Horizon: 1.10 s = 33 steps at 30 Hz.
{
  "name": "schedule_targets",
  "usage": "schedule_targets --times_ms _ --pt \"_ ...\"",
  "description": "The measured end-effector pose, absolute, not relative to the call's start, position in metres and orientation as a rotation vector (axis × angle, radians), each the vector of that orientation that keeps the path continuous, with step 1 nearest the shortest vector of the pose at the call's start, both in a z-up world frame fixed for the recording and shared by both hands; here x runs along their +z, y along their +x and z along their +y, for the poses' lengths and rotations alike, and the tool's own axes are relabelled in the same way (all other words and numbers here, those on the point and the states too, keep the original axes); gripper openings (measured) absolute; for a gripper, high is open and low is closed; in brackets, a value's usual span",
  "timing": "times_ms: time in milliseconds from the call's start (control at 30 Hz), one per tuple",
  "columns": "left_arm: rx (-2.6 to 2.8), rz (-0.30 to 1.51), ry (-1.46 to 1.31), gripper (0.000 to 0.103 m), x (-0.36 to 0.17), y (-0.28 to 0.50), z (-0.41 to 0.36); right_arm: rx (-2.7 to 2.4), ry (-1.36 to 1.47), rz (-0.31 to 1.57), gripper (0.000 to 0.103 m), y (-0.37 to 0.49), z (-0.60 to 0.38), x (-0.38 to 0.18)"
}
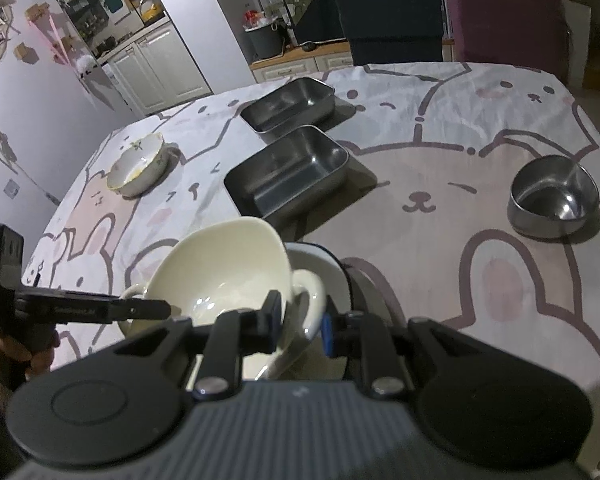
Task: Organize plates and bowls
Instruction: 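Carry the cream bowl with both tools and lower it onto the dark-rimmed white plate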
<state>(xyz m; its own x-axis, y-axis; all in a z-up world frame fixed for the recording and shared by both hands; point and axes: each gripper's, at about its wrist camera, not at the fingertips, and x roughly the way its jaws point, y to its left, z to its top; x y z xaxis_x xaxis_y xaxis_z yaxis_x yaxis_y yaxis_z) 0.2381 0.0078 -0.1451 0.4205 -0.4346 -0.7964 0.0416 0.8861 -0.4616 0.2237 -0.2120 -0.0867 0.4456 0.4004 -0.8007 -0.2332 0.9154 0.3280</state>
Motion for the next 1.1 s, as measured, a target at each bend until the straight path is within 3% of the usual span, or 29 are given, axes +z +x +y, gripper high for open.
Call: schedule_targets --times_ms 1100 --pt "-0.277 1.148 -0.358 0.035 -0.156 0.242 -0.001 0.392 0.126 1.082 0.025 0.236 -0.21 -0.097"
